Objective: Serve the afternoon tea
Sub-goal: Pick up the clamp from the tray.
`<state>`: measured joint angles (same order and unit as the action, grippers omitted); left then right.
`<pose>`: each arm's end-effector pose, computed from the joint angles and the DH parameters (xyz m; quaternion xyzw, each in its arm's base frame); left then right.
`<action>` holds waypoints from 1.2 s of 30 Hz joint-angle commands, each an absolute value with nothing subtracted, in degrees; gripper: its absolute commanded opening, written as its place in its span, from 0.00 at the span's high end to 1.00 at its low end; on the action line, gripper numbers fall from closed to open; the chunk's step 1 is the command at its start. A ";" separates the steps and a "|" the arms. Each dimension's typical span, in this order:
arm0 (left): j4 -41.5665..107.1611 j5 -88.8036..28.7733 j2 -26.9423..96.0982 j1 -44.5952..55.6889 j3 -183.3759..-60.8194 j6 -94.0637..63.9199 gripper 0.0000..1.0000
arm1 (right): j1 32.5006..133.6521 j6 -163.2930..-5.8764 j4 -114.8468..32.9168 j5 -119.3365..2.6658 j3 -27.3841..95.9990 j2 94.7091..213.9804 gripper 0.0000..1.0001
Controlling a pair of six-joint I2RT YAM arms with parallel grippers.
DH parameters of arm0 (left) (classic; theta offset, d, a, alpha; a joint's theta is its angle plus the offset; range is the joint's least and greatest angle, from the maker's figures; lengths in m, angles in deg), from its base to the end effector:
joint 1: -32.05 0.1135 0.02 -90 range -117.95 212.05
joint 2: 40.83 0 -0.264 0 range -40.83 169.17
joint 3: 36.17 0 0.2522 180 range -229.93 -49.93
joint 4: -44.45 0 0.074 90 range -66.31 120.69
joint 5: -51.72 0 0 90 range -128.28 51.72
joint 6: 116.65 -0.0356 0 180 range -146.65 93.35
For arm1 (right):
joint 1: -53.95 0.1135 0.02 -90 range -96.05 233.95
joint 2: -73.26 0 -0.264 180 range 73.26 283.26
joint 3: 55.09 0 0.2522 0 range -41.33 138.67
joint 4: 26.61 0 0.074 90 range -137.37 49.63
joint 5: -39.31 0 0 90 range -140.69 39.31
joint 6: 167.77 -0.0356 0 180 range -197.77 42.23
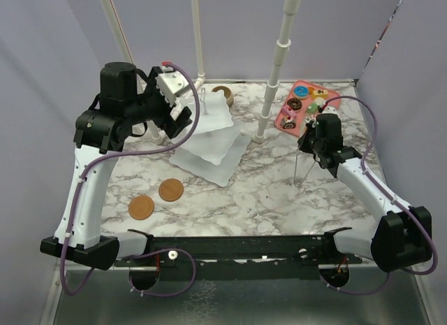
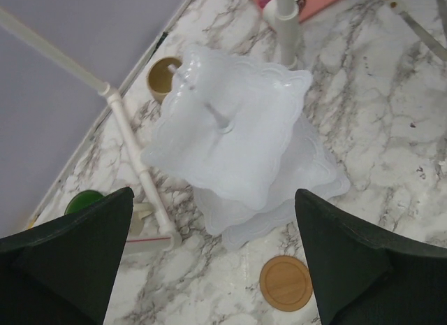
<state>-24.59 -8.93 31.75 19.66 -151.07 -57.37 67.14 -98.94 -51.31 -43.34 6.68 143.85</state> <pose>0.2124 -0.0645 0.4880 0.4262 0.7172 -0.1321 0.5353 0.2665 0.0578 0.2635 0.0914 0.8749 0.0855 0.4678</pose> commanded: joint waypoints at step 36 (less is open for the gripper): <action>-29.34 -21.74 38.09 -25.79 -153.89 -69.20 0.07 | 92.11 -72.33 -90.81 -92.62 38.01 136.09 1.00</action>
<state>-29.40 -19.88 41.08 -25.51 -154.59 -70.33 87.77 -76.40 -84.95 -95.14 33.48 133.47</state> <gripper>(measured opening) 0.930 0.011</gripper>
